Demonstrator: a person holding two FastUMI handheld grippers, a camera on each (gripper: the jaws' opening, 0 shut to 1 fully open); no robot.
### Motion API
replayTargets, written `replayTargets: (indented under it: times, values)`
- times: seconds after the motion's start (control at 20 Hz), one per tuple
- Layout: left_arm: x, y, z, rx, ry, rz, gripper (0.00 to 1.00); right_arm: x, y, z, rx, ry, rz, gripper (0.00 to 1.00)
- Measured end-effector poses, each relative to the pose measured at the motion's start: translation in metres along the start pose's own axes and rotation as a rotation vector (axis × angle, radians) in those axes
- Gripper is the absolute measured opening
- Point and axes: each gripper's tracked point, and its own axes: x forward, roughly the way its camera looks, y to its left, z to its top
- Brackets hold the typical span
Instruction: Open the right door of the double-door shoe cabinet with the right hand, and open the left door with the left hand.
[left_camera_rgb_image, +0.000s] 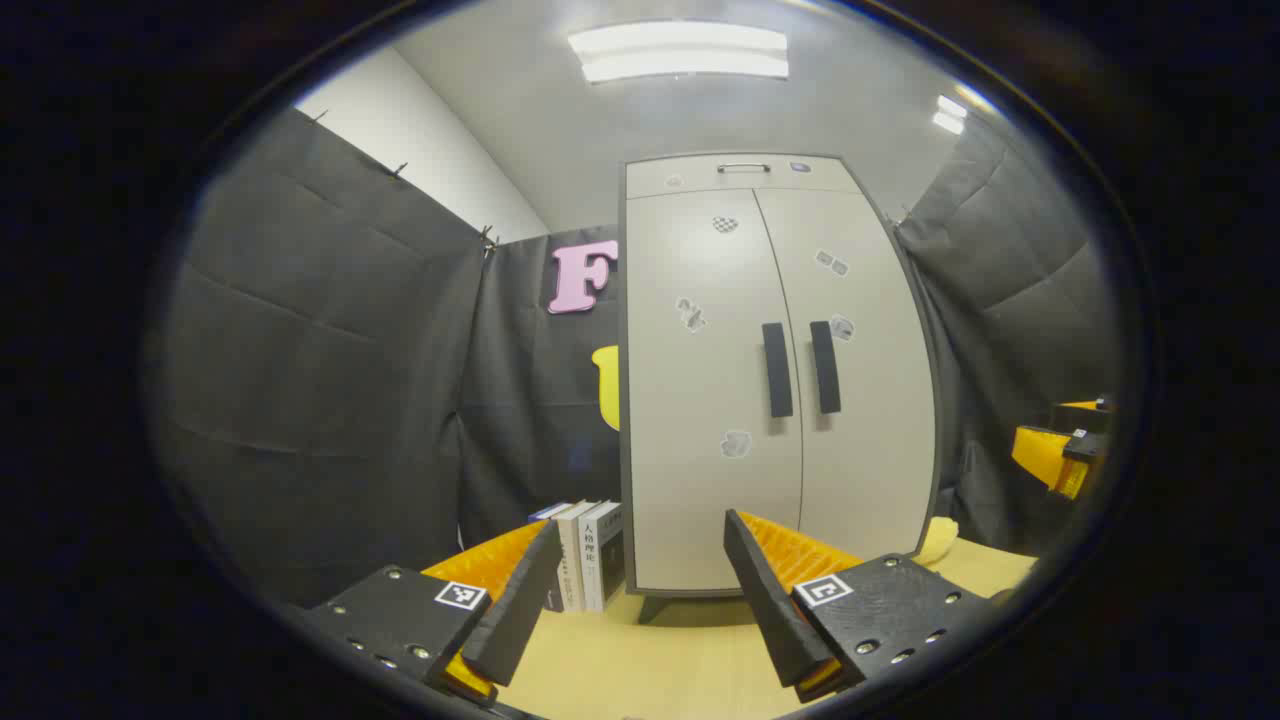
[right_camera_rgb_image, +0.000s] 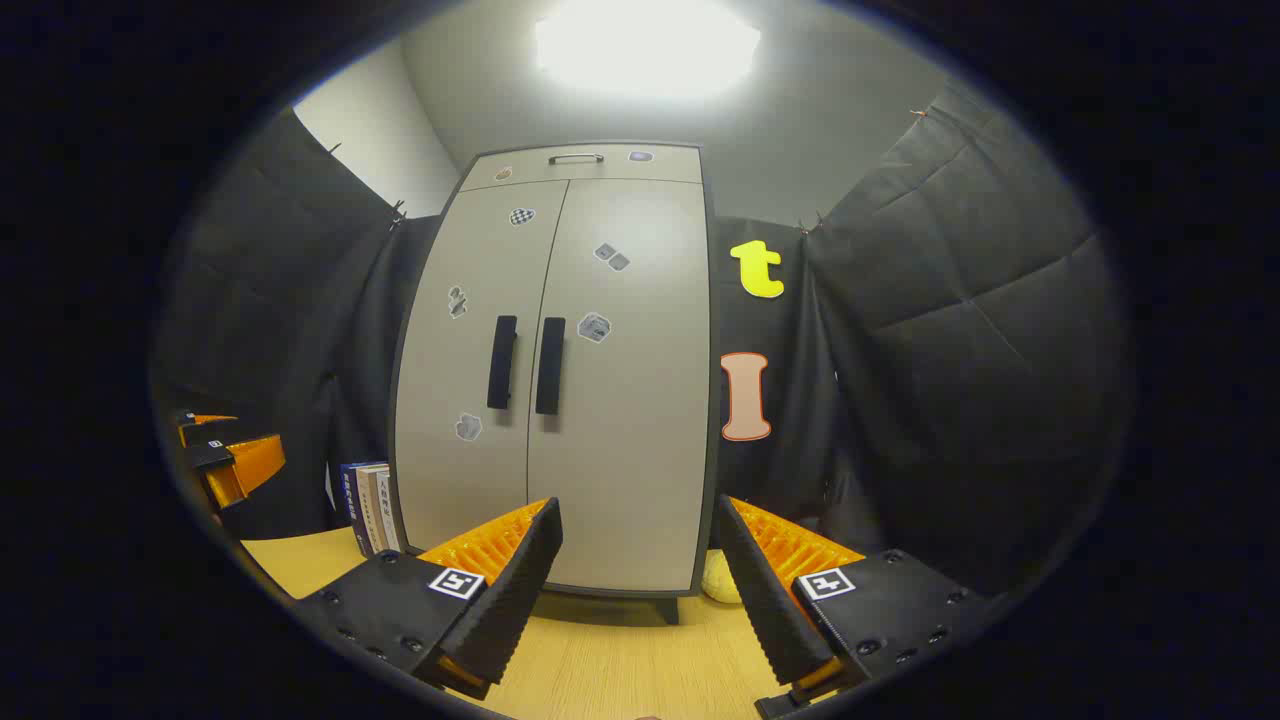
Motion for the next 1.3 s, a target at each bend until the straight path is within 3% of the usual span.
replayTargets:
  times: [0.8,1.3]
  values:
    - [-0.007,0.006,-0.002,-0.002,0.006,-0.004,0.96,0.006,0.003,0.004,0.02,0.014,-0.017,0.98]
    - [-0.02,0.017,-0.006,0.019,0.018,0.025,0.96,0.061,0.018,0.05,0.048,-0.013,0.011,0.98]
